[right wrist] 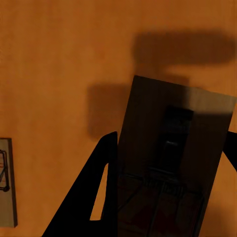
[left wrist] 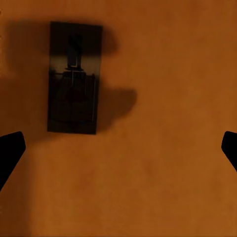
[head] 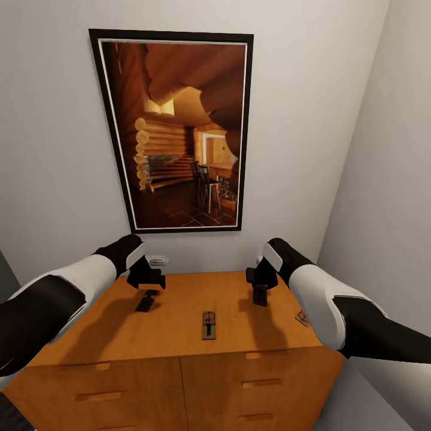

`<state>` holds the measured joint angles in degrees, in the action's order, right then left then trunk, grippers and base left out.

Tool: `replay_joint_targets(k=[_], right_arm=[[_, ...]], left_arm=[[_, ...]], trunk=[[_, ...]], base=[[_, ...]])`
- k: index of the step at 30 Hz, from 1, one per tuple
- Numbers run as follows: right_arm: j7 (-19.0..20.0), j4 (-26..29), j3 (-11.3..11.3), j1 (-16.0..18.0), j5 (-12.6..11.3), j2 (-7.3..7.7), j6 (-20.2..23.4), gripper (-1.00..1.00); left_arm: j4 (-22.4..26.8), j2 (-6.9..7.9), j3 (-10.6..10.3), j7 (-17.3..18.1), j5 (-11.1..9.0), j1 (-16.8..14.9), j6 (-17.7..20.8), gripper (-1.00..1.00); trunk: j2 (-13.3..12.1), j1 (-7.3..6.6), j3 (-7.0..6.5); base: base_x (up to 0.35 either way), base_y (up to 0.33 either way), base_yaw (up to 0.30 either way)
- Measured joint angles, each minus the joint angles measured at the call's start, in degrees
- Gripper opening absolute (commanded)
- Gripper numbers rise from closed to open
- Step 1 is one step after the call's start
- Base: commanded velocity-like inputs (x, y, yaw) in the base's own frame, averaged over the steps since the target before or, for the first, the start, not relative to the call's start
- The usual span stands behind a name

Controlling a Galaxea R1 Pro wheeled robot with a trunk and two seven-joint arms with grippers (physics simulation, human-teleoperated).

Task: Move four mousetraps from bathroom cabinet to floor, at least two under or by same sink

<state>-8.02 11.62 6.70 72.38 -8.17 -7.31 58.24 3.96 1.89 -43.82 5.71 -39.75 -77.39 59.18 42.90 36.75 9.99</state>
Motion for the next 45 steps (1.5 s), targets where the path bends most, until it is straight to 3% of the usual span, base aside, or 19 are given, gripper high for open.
replay_joint_targets(k=[32, 45], right_arm=[[-0.1, 0.0, 0.0, 0.0, 0.0, -0.05, 0.0, -1.00], [-0.1, 0.0, 0.0, 0.0, 0.0, 0.04, 0.0, -1.00]], left_arm=[[0.0, -0.10, 0.0, -0.1, 0.0, 0.0, -0.1, 1.00], [-0.2, -0.38, -0.2, 0.0, 0.0, 0.0, -0.1, 1.00]], trunk=[[0.0, 0.00, 0.00], [0.0, 0.00, 0.00]], base=[[0.001, 0.040, 0.000], [0.110, 0.037, 0.000]])
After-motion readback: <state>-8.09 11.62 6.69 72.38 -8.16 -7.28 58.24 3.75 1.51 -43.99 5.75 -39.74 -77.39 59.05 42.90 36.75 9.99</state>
